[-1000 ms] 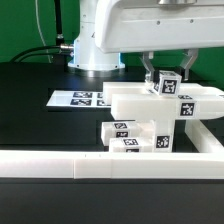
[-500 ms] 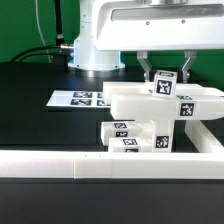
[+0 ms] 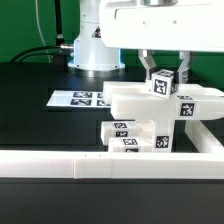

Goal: Assemble chair

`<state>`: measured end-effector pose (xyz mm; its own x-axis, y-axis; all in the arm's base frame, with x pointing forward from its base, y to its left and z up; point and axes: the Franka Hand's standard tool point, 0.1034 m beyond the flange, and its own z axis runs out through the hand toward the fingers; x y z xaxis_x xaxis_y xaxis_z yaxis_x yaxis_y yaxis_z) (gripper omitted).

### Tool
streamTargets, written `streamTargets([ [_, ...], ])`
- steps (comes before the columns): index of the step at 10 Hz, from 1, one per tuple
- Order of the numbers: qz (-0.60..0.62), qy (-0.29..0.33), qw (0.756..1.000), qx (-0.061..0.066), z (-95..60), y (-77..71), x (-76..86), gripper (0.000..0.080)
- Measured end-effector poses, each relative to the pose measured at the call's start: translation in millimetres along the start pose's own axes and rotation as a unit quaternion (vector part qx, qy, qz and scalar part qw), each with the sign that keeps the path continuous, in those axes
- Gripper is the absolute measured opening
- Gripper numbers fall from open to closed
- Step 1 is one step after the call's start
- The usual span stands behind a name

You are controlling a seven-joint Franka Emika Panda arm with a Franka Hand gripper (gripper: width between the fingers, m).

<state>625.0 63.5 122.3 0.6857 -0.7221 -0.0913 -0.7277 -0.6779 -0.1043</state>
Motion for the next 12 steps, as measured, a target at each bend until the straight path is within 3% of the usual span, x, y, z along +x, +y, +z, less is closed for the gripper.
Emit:
streamTargets([
  [4, 0.16, 0.008, 0.987, 0.02, 0.6, -6.4, 0.7, 0.0282],
  [7, 0.183, 0.008, 0.983, 0.022, 1.1, -8.7, -1.2, 0.0282],
  [8, 0.162, 0.008, 0.986, 0.02, 1.2, -8.5, -1.5, 0.0463],
  [9, 0.145, 0.008, 0.989, 0.019, 0.4, -9.3, -1.6, 0.0589],
  [12, 0.046, 0.01, 0.999, 0.018, 0.5, -9.1, -1.0, 0.0647],
])
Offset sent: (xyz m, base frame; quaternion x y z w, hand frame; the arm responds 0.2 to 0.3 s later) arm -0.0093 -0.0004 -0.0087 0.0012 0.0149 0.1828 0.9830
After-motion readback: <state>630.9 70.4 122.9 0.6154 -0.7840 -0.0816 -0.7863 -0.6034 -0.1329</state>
